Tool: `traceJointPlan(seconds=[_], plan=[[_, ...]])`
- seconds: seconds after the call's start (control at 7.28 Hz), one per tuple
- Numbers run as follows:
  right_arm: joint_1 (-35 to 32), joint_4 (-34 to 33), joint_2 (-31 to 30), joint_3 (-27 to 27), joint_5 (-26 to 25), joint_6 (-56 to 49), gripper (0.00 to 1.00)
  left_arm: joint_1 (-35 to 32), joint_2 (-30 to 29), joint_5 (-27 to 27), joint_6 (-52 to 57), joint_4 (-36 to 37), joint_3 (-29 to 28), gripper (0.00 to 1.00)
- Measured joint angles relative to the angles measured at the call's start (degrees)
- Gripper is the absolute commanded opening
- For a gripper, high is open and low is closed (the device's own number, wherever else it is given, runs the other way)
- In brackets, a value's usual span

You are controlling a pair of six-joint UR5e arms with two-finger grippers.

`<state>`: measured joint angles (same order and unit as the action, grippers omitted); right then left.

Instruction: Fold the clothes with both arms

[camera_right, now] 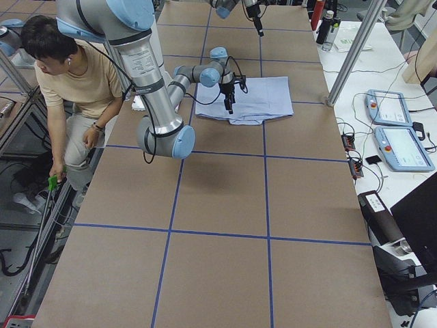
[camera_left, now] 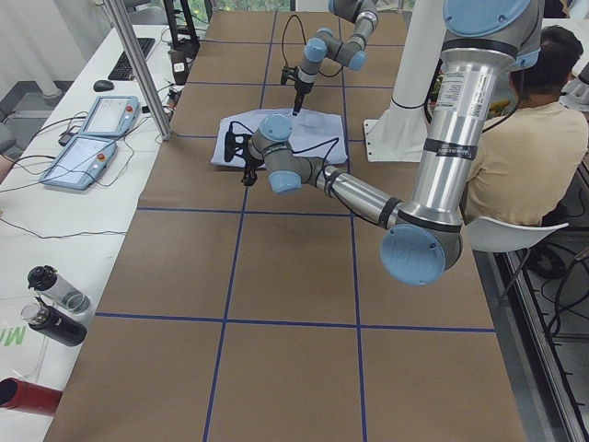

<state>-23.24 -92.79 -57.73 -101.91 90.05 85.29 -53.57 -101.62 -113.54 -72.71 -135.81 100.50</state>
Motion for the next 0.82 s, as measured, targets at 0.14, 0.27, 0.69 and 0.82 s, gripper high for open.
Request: traceJointPlan(seconds=[0.14, 0.27, 0.69, 0.82], plan=[[1.85, 0.48, -1.15, -2.40, -0.60, 11.30, 1.00, 0.01, -0.02, 0.06, -0.06, -0.02, 0.19, 0.98], [4.00, 0.67, -2.62, -4.78, -1.95, 21.45, 1.00, 0.01, 0.00, 0.14, -0.09, 0.00, 0.42, 0.98], [8.66, 0.74, -6.09, -9.24, -4.16, 43.21, 0.99, 0.04, 0.02, 0.34, -0.09, 0.02, 0.57, 0.98], [10.65, 0.71, -7.03, -9.50, -5.50, 47.66, 0.98, 0.04, 0.02, 0.41, -0.13, 0.02, 0.57, 0.98]])
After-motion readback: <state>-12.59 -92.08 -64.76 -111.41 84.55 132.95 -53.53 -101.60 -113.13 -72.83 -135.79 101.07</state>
